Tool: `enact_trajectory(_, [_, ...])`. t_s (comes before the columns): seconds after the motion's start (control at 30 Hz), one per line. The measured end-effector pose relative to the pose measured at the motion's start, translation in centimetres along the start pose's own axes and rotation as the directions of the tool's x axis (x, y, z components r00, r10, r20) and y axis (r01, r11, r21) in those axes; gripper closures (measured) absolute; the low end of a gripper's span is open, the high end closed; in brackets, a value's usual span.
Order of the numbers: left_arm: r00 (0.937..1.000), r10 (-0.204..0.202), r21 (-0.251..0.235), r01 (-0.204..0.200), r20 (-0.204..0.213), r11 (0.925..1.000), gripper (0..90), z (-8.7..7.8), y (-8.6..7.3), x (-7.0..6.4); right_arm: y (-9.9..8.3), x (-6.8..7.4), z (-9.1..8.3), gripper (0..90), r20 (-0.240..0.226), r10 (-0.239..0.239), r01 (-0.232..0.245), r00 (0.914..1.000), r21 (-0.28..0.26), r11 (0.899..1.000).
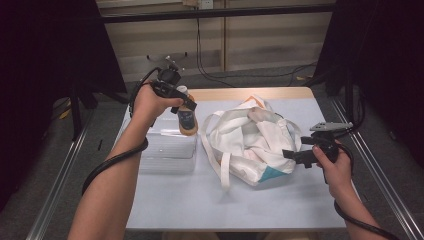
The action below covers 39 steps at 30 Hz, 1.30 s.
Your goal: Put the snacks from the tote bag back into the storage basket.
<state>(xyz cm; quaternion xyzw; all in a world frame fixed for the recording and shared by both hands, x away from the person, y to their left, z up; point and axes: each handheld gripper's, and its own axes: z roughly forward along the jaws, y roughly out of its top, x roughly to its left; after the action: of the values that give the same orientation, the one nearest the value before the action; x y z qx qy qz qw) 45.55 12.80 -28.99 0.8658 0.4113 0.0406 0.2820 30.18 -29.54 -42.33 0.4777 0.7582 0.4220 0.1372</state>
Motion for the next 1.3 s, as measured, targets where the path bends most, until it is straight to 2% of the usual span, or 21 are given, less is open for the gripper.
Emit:
enact_trajectory(0.43, [1.0, 0.006, 0.011, -0.006, -0.007, 0.9999, 30.2, 0.3, -0.1, 0.7, 0.1, 0.1, 0.1, 2.7, -0.003, -0.002, 0.002, 1.0, 0.001, 1.0])
enact_trajectory(0.5, [1.0, -0.007, 0.005, 0.007, -0.003, 1.0, 30.2, 0.2, -0.2, 0.7, 0.0, 0.1, 0.1, 2.7, -0.006, -0.006, 0.006, 1.0, 0.001, 1.0])
enact_trajectory(0.8, [0.9999, -0.006, 0.017, 0.006, -0.016, 0.9998, 30.2, 0.1, -0.5, 1.4, 0.1, 0.1, 0.1, 2.7, -0.005, -0.005, 0.005, 1.0, -0.002, 1.0])
enact_trajectory(0.97, [0.9996, -0.019, 0.017, 0.019, -0.018, 0.9997, 30.2, 0.4, -0.7, 1.6, 0.1, 0.1, 0.1, 2.7, -0.005, -0.005, 0.005, 1.0, -0.002, 1.0])
enact_trajectory(1.3, [0.9997, -0.015, 0.026, 0.016, -0.021, 0.9995, 30.2, 1.8, -1.2, 1.9, 0.1, 0.3, 0.2, 2.7, -0.01, -0.009, 0.009, 0.9999, 0.002, 1.0])
